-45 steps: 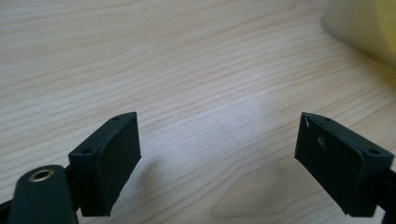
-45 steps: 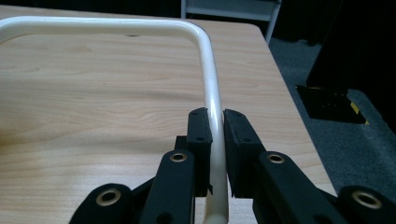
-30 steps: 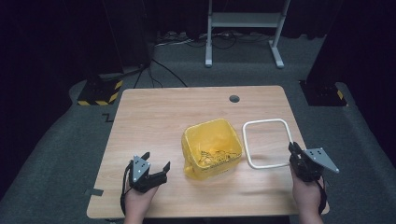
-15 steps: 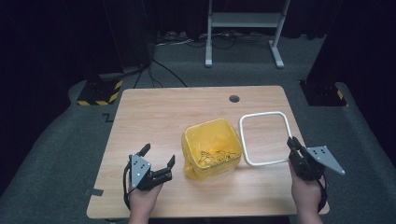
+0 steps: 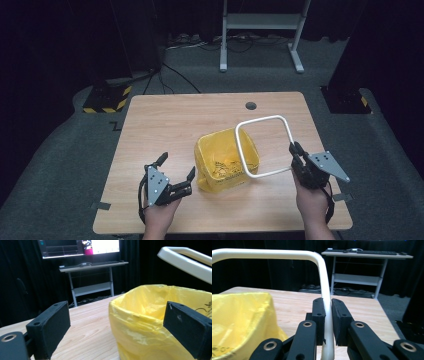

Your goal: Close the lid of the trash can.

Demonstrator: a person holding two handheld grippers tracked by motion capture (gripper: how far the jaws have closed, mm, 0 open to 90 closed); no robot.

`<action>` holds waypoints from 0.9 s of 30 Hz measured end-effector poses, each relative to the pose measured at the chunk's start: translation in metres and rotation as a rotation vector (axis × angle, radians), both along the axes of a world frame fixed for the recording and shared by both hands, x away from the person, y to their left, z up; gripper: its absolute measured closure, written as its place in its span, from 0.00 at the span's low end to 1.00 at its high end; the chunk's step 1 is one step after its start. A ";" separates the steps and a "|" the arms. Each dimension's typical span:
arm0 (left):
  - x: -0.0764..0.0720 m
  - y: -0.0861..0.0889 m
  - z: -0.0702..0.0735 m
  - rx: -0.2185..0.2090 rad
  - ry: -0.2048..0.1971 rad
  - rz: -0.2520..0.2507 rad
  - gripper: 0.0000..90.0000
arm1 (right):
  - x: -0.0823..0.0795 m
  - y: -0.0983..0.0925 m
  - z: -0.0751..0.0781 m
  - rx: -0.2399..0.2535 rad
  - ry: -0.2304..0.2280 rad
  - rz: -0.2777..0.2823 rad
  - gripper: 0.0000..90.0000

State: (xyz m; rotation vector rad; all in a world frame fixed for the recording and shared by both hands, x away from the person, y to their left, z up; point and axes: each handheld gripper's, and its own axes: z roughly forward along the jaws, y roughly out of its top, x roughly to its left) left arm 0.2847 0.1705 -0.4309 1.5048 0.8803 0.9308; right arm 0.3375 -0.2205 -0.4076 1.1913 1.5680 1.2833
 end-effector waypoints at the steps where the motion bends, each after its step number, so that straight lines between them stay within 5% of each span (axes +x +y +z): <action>1: 0.000 -0.003 0.001 -0.003 -0.001 -0.005 0.08 | 0.001 0.007 0.001 -0.005 -0.002 0.013 0.91; 27: 0.007 -0.017 0.023 0.011 -0.063 -0.021 0.09 | 0.019 0.077 0.008 -0.056 0.033 0.127 0.91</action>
